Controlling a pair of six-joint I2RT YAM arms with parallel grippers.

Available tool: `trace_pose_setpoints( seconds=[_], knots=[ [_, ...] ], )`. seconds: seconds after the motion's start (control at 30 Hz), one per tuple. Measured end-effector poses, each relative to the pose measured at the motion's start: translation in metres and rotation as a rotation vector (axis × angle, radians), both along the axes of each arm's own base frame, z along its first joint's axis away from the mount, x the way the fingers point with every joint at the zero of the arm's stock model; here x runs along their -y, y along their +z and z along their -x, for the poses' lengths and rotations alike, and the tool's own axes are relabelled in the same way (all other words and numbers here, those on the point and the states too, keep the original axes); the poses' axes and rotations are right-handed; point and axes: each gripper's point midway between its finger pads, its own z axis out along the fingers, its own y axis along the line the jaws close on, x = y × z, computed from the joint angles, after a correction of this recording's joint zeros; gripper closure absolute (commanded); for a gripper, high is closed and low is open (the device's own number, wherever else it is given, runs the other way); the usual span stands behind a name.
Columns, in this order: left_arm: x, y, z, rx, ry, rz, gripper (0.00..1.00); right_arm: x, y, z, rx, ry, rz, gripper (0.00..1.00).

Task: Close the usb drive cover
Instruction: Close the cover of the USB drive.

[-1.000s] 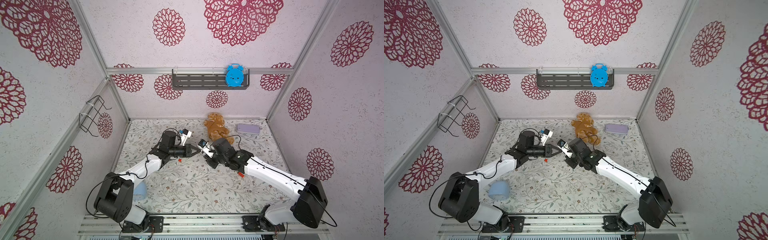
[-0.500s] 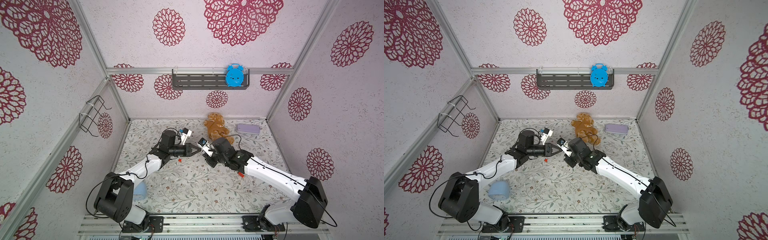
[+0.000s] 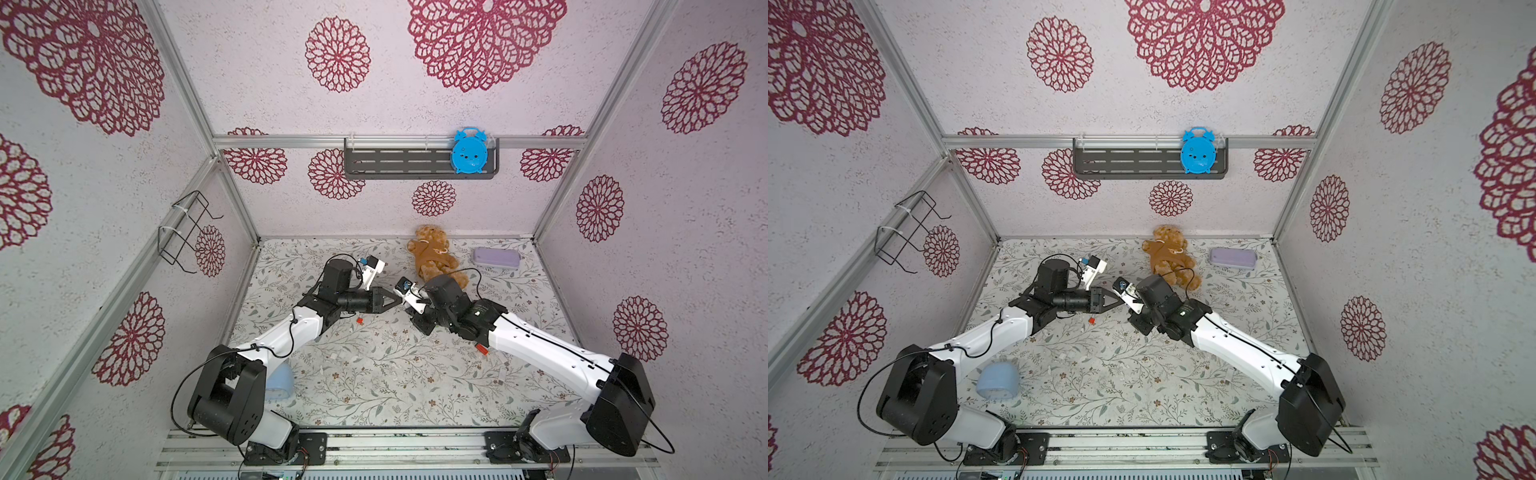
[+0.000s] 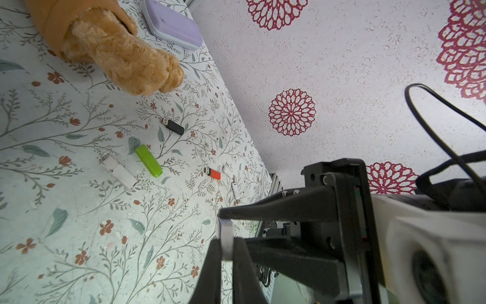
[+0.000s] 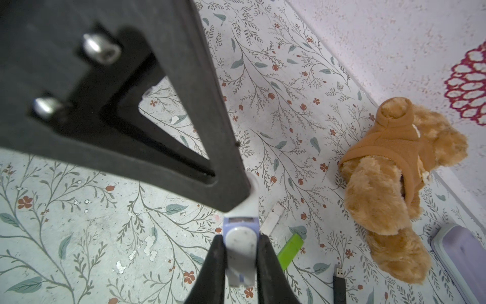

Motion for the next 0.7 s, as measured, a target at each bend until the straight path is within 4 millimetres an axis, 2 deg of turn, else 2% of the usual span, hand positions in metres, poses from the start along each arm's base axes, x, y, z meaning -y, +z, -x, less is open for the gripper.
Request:
trace_pose_setpoints(
  seconds=[0.7],
  knots=[
    [0.0,0.004,-0.006,0.032,0.013,0.008,0.94,-0.004,0.011,-0.009,0.025,0.02,0.061,0.82]
  ],
)
